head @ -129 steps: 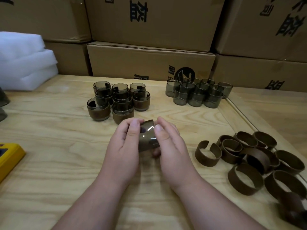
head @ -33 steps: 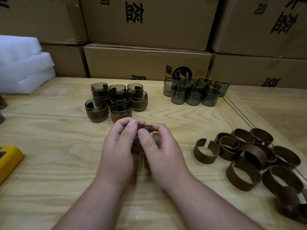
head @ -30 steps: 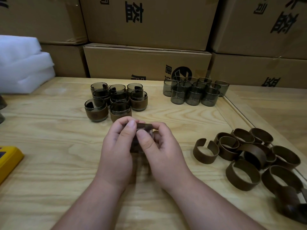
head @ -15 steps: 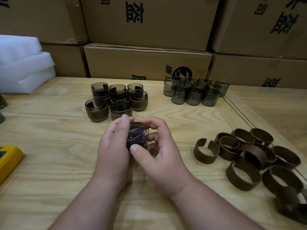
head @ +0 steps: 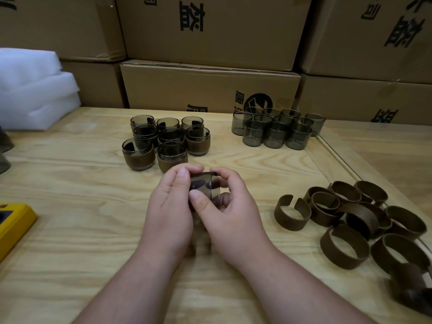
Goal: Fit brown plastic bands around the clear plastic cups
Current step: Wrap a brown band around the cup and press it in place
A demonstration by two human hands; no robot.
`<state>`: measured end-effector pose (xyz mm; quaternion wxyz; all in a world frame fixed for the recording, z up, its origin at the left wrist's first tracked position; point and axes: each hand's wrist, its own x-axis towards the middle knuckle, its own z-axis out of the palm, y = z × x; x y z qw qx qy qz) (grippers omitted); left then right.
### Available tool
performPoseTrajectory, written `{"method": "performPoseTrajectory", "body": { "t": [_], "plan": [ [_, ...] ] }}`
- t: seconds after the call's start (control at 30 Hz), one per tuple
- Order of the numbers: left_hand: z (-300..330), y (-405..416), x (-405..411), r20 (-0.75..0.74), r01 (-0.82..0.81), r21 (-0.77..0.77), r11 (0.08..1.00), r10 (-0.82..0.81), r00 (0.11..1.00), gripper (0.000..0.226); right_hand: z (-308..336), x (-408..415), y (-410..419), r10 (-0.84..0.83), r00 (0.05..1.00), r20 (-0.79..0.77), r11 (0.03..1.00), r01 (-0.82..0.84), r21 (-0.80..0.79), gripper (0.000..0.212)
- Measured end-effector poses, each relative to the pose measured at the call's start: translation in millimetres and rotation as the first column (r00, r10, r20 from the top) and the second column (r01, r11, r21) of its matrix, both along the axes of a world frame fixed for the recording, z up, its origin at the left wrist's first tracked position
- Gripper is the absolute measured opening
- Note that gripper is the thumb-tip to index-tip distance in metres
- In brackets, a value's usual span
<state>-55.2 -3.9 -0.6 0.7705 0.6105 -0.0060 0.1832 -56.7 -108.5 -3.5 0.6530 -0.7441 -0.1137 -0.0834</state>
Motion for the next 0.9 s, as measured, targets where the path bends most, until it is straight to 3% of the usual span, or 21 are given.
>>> {"method": "performPoseTrajectory", "body": {
  "t": [0.17, 0.43, 0.67, 0.9],
  "plan": [
    [-0.8, 1.3, 0.6, -0.021, -0.023, 0.061, 0.998, 0.024, 0.999, 0.03, -3.2, 2.4, 1.5, -0.062, 0.998, 0.007, 0.998, 0.062, 0.001, 0.059],
    [-1.5, 0.0, 4.6, -0.052, -0.012, -0.033, 0.999, 0.011, 0.999, 0.024, -1.6, 6.2, -6.8, -0.251, 0.967, 0.042, 0.966, 0.248, 0.071, 0.058],
    [-2.6, 1.0, 5.5, -0.077, -0.018, -0.104, 0.994, 0.01, 0.997, 0.015, -0.1, 6.5, -7.5, -0.242, 0.97, 0.016, 0.953, 0.234, 0.191, 0.056],
    [-3.0, 3.0, 5.3, -0.083, 0.013, -0.125, 0.992, -0.023, 0.996, 0.019, -1.7, 7.3, -5.5, -0.189, 0.982, -0.029, 0.98, 0.19, 0.052, 0.059]
  ]
}}
